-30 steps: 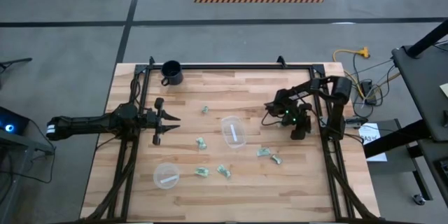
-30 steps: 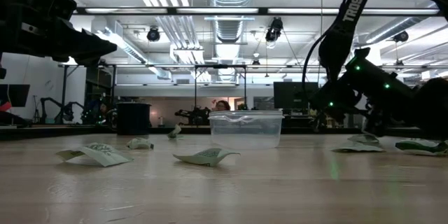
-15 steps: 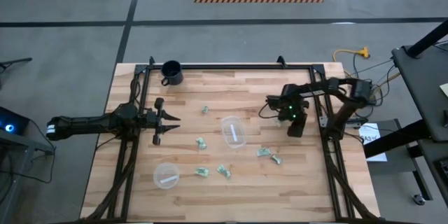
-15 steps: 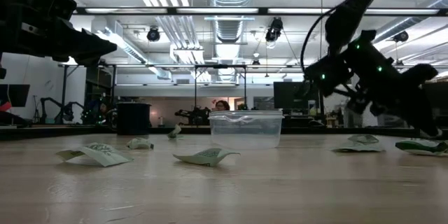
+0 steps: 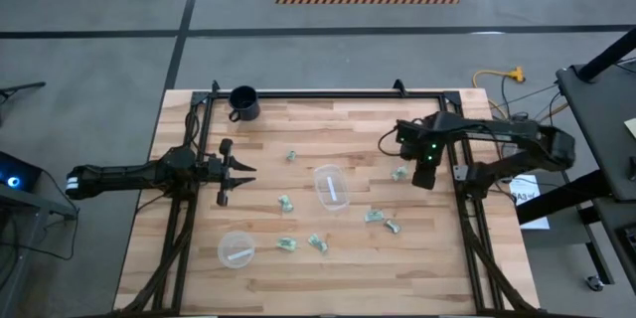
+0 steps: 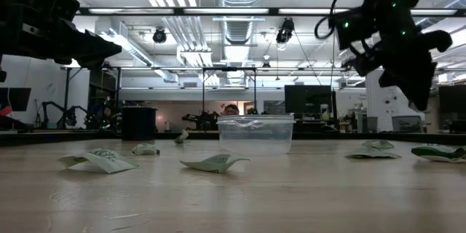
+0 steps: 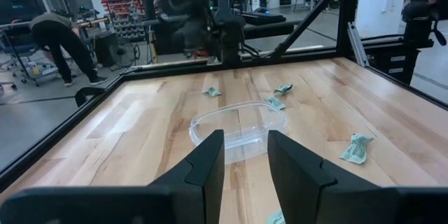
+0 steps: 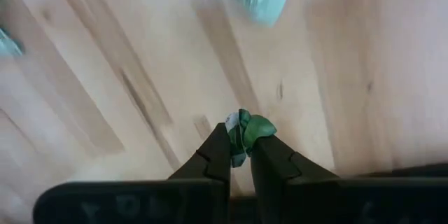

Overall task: Pick and place items into bin
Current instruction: Put the stevia packet into the transparent bin

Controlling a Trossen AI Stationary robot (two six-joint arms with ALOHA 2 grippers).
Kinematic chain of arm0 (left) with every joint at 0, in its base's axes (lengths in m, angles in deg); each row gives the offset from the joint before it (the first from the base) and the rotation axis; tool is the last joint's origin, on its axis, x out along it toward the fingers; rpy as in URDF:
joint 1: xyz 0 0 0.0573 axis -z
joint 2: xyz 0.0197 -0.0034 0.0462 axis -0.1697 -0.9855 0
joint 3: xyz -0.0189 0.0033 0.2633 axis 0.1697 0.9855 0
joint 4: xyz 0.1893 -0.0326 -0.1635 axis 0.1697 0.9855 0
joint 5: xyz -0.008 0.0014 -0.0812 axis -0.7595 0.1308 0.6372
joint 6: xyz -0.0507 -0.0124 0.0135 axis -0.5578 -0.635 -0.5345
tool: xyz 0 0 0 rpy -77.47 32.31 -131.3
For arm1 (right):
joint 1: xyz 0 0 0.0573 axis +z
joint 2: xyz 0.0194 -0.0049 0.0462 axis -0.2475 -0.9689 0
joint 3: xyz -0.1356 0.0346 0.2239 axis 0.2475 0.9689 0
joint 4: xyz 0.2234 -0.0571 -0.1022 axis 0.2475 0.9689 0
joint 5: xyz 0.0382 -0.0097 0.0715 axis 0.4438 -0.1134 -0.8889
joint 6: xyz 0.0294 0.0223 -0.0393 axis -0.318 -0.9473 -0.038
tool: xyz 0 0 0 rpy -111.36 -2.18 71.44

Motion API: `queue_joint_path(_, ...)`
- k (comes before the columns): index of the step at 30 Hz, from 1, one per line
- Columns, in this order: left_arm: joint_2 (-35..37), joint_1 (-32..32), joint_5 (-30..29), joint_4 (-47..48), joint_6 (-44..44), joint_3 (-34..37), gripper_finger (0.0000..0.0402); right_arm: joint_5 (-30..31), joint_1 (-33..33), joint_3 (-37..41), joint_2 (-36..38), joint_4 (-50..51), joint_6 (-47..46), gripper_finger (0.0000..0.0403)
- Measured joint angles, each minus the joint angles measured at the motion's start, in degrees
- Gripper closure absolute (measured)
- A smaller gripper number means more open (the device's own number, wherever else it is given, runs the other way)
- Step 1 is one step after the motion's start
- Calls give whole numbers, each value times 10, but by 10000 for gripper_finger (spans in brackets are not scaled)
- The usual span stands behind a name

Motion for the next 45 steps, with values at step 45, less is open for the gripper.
queue_joint_path(45,0,0,0,0,0,0,308,65,151,276,201,-942,-146,382)
